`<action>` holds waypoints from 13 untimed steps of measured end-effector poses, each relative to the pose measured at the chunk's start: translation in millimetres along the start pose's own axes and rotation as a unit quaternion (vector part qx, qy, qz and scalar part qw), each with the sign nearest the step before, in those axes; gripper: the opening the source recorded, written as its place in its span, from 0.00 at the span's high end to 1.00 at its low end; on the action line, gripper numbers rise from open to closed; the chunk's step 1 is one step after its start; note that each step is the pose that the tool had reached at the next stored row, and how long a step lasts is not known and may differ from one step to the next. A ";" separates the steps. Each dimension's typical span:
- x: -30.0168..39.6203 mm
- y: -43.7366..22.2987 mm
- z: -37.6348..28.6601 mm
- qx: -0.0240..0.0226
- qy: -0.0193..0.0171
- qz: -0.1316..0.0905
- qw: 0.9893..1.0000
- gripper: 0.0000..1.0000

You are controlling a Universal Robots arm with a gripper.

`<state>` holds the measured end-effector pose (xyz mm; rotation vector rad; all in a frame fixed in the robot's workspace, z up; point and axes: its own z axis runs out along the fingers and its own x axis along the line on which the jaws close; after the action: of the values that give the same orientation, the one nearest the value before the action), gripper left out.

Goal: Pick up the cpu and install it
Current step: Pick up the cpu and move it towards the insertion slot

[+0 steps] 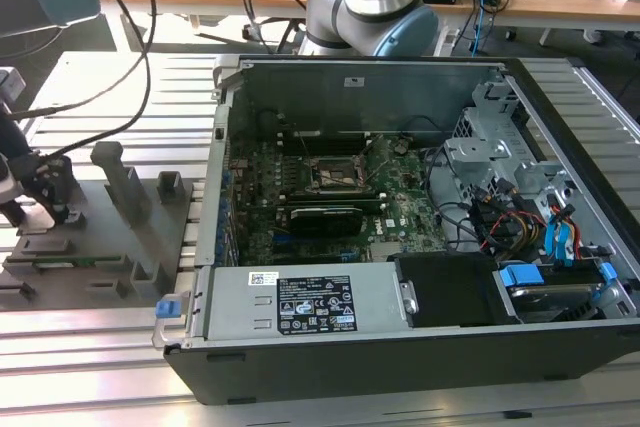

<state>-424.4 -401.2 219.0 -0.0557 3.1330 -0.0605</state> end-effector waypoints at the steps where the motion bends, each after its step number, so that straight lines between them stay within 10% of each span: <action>1: 0.0 -0.1 -2.2 0.000 0.000 0.000 1.000 0.45; 13: -0.1 -0.8 -20.7 0.000 0.000 0.000 1.000 0.45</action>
<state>-424.4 -401.3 239.7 -0.0556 3.1330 -0.0606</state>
